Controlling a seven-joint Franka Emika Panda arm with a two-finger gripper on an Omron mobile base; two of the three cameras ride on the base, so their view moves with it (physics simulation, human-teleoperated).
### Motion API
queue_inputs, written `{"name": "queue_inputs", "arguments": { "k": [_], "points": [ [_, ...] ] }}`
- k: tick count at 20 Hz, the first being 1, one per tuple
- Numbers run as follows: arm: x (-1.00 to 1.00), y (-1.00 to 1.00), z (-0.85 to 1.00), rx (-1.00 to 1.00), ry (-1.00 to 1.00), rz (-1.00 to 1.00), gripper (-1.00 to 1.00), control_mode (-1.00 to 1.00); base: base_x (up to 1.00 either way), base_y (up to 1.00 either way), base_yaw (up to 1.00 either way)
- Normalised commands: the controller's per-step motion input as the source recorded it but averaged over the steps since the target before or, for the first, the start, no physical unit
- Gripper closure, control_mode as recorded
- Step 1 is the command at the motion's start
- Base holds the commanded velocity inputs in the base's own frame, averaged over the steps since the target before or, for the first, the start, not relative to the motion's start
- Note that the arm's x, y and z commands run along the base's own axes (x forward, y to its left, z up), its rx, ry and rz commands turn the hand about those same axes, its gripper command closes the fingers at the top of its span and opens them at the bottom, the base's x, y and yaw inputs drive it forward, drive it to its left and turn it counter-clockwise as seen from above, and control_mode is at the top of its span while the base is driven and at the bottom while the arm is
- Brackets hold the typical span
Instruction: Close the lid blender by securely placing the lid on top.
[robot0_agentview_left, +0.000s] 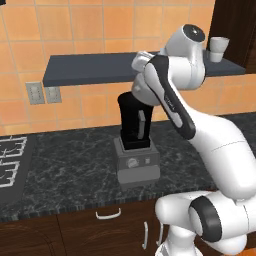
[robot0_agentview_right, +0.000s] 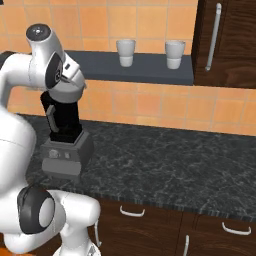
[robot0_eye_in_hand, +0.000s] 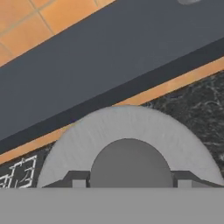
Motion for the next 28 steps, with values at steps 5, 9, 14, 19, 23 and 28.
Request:
{"name": "queue_inputs", "arguments": {
  "k": [5,9,14,19,23,28],
  "points": [
    [0.46,0.27,0.0,-0.13,0.21,0.0,1.0,-1.0,0.0,0.0,0.0],
    [0.49,0.23,0.0,-0.11,0.18,0.04,1.0,-1.0,0.0,0.0,0.0],
    [0.43,0.06,-0.06,-0.05,0.1,0.09,1.0,-1.0,0.0,0.0,0.0],
    [0.02,0.11,-0.01,0.0,0.0,0.06,1.0,-1.0,0.0,0.0,0.0],
    [0.0,0.31,-0.04,0.0,-0.11,0.04,1.0,-1.0,0.0,0.0,0.0],
    [0.0,0.33,-0.02,0.0,-0.15,0.04,1.0,-1.0,0.0,0.0,0.0]
  ]
}}
